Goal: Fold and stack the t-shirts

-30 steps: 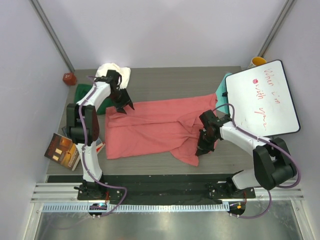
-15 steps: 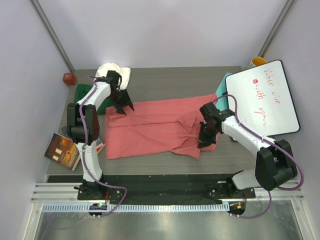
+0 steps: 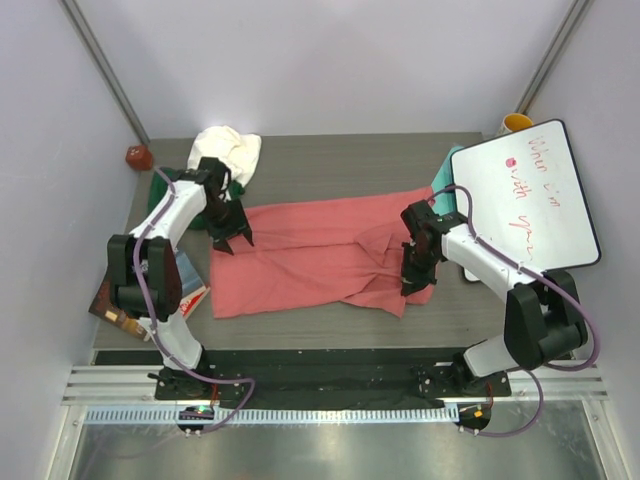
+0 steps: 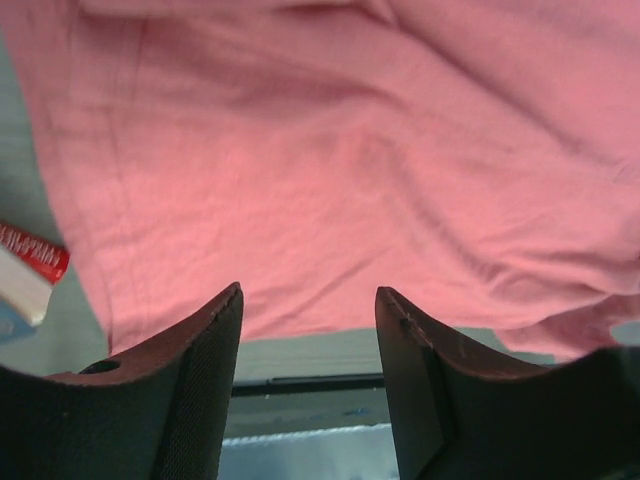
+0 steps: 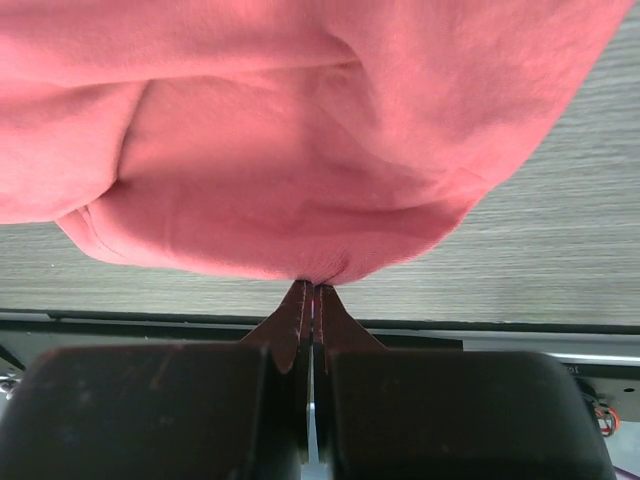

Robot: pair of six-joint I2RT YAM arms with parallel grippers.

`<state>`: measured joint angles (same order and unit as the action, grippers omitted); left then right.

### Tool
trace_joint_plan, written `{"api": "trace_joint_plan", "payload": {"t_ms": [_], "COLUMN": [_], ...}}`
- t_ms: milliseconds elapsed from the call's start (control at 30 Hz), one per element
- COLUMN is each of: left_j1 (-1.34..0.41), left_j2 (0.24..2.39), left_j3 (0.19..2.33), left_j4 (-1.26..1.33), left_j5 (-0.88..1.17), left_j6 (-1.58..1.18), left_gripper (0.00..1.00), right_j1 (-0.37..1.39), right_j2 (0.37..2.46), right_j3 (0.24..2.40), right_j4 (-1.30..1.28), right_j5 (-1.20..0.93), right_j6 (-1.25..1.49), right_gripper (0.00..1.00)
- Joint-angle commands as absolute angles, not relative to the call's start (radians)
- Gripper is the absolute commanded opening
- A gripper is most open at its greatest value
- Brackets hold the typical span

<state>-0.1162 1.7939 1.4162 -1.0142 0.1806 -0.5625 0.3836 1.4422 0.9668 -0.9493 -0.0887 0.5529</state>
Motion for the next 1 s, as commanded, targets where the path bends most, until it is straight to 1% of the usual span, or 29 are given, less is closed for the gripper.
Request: {"api": "trace_joint_plan", "payload": {"t_ms": [0, 100, 233, 467, 600, 733, 833, 967], "left_j1": [-0.112, -0.112, -0.103, -0.005, 0.057, 0.061, 0.061, 0.061], "left_j2": [1.671, 1.62, 1.582, 1.517, 1.509, 1.48, 1.509, 1.537], "left_j3": [1.373, 1.306, 1.212, 1.063, 1.013, 0.986, 0.954, 0.965], "left_j4": [-1.115, -1.129, -1.111, -1.084, -1.091, -1.075, -1.074, -1.078], "left_j5": [0.126, 0.087, 0.084, 0.1, 0.087, 0.094, 0.091, 0.101], "left_j6": [-0.534, -0.532, -0.554, -0.561, -0.548, -0.557, -0.555, -0.554], "left_gripper": [0.65, 0.69, 0.69, 0.71, 0.7, 0.7, 0.7, 0.69], "right_j1": [0.37, 0.364, 0.354, 0.321, 0.301, 0.284, 0.278, 0.273], "right_j2": [1.457, 1.466, 1.471, 1.457, 1.457, 1.469, 1.479, 1.483], "right_j3": [1.017, 1.017, 1.011, 0.985, 0.982, 0.994, 1.005, 1.012], "right_j4": [-0.969, -0.966, -0.965, -0.966, -0.966, -0.976, -0.983, -0.982], "right_j5": [-0.072, -0.078, -0.083, -0.104, -0.12, -0.136, -0.137, -0.143], "right_j6": [0.517, 0.508, 0.494, 0.485, 0.476, 0.454, 0.439, 0.437], "right_gripper": [0.01, 0.01, 0.01, 0.01, 0.01, 0.01, 0.01, 0.01]}}
